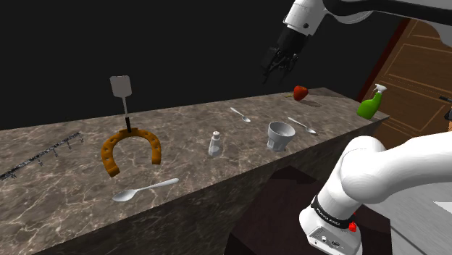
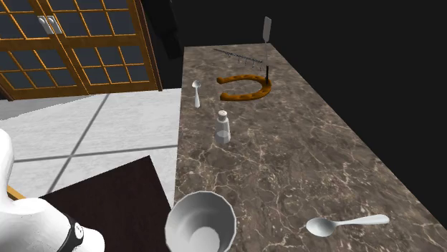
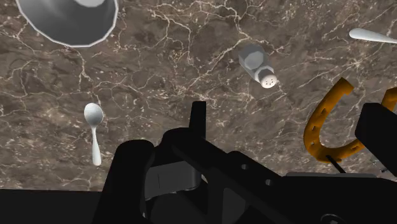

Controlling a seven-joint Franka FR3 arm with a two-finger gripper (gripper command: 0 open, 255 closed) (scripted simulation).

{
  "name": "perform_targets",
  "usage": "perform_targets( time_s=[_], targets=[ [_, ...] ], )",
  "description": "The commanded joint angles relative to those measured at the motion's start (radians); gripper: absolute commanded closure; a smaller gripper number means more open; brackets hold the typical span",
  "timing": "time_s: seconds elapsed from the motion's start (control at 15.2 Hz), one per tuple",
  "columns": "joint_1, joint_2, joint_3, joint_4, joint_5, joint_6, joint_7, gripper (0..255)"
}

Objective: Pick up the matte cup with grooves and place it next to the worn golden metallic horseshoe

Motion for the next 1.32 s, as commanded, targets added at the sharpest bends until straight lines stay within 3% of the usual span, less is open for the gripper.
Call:
perform_targets(
  time_s=[0.0,0.66,1.25],
  targets=[
    [0.000,0.000,0.000,0.000,0.000,0.000,0.000,0],
    [-0.072,-0.026,-0.197,-0.204,-0.089,0.115,-0.196,0],
    [-0.141,0.067,-0.402,-0.300,-0.183,0.247,-0.388,0]
  ],
)
